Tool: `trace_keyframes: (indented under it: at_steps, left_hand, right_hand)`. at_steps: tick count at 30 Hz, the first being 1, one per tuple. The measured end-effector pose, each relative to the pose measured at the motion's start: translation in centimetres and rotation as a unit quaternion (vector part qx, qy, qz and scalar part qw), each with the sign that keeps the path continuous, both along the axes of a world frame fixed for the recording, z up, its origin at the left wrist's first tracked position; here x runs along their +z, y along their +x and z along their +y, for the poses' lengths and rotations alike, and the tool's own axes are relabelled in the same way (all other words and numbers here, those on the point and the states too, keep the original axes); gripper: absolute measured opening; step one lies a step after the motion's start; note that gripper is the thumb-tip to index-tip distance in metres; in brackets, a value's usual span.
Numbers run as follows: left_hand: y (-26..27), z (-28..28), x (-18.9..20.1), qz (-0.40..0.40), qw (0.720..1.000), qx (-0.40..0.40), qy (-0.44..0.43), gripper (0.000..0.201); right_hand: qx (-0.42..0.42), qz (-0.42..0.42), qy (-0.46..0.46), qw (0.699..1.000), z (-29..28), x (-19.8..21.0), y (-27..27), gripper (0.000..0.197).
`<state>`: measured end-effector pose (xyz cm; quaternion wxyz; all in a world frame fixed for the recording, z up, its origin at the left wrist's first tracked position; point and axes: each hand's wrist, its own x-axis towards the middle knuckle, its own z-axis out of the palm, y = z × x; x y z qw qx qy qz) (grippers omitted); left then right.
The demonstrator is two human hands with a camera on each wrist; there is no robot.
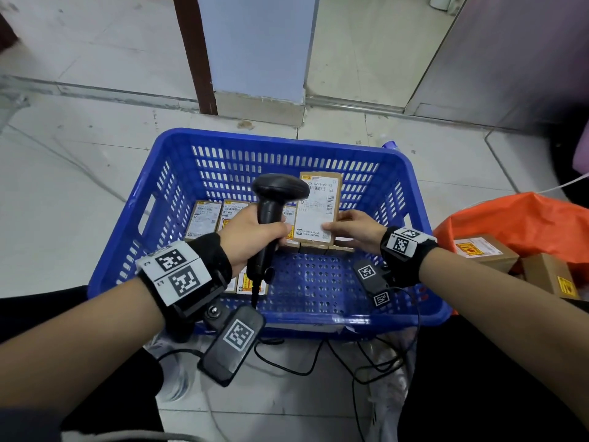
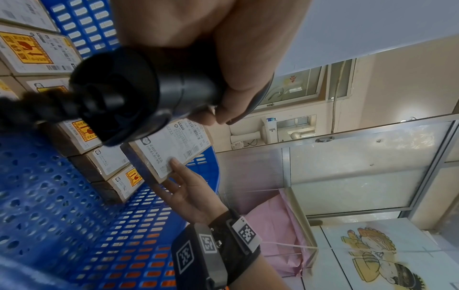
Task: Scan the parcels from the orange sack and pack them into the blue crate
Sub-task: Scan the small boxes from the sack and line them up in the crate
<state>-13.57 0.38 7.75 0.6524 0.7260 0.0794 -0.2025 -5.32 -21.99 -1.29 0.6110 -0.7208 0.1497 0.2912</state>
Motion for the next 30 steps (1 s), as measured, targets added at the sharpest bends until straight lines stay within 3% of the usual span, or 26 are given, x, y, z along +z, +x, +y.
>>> trace_keyframes:
  at_steps: [19, 27, 30]
  left_hand:
    - [0.0, 0.1, 0.2, -0.002, 1.0, -0.007, 0.007, 0.011]
    - [0.0, 0.1, 0.2, -0.011, 1.0, -0.003, 0.007, 0.013]
    - [0.1, 0.1, 0.3, -0.015, 1.0, 0.0, 0.01, 0.013]
  right_hand:
    - [0.015, -0.007, -0.013, 1.0, -0.2, -0.8, -0.1, 0.018]
    - [0.008, 0.0, -0.028, 1.0, -0.4, -1.6, 0.4, 0.027]
    - [0.001, 0.005, -0.048, 0.999, -0.5, -1.8, 0.5, 0.047]
